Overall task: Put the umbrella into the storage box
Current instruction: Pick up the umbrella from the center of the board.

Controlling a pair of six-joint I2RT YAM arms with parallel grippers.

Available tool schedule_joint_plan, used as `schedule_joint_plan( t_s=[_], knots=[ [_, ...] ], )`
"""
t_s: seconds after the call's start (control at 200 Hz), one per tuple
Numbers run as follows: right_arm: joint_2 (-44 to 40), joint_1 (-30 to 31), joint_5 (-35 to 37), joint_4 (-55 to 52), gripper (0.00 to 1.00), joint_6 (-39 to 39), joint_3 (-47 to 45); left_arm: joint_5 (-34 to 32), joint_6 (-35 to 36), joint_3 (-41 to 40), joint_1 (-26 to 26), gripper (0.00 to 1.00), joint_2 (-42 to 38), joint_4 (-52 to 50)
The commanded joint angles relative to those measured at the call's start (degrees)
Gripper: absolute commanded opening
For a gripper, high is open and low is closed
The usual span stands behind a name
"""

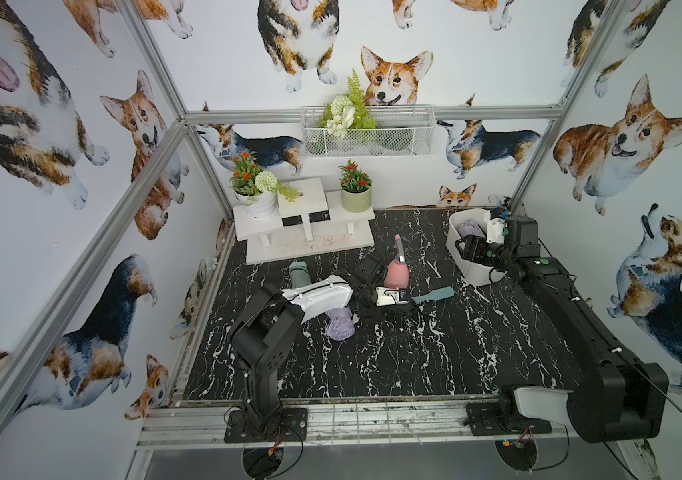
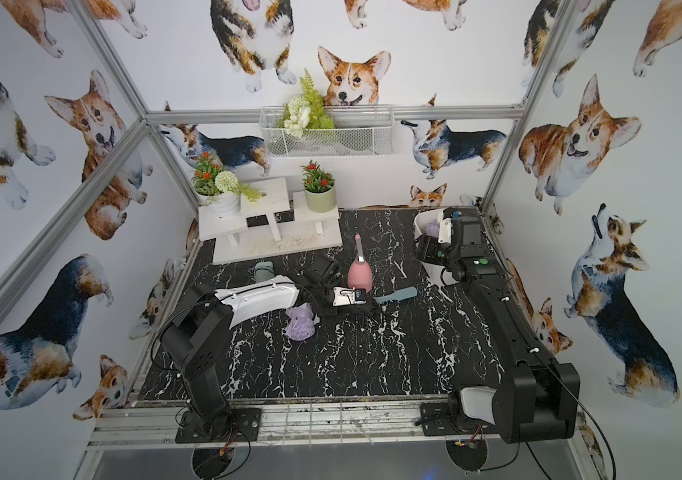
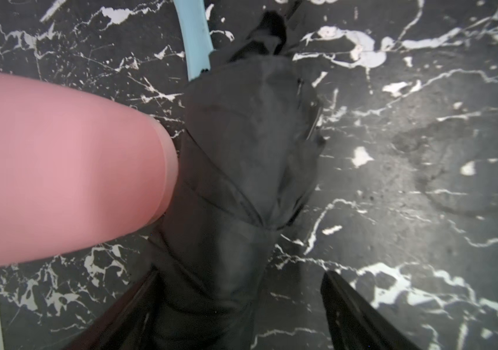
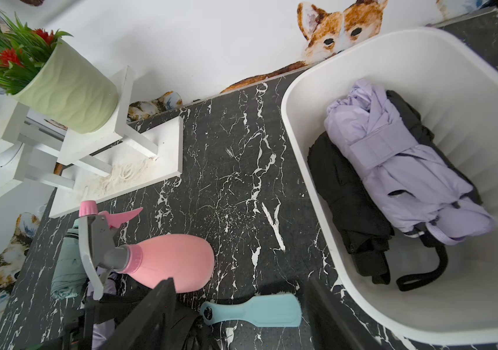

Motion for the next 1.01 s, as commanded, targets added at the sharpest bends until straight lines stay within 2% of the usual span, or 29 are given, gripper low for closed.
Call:
schedule_joint_plan(
  t_s=[0.0, 0.115, 0.315, 0.425, 0.611, 0.826, 1.001],
  knots=[
    [0.4, 0.0, -1.6, 2.3, 0.73, 1.2, 0.1, 2.4, 1.8, 0.5, -0.2, 0.85, 2.7, -2.8],
    [0.1, 0.0, -1.6, 2.2, 0.73, 1.4, 0.0, 2.5, 3.2, 1.6, -0.1, 0.81, 4.5, -3.3],
    [-1.3, 0.0, -0.9, 1.5, 0.72, 0.8, -0.2, 4.0, 3.4, 3.1, 0.0, 0.65, 4.3, -7.6],
    [-2.2, 0.0, -0.8, 1.2, 0.72, 0.7, -0.9, 6.0, 1.5, 1.8, 0.1, 0.43, 1.9, -7.7],
    [-4.4, 0.1, -1.7, -0.2, 0.71, -0.2, -3.1, 10.4, -1.8, -1.1, 0.4, 0.2, -2.7, -7.8],
    [-11.1, 0.3, -7.4, 0.5, 0.7, -2.0, -7.5, 12.3, -4.0, -1.8, 0.4, 0.17, -12.3, -13.0],
    [-15.8, 3.4, -14.9, 1.0, 0.7, -6.2, -9.3, 11.0, -4.3, 4.8, 0.6, 0.16, -18.8, -25.3]
  ],
)
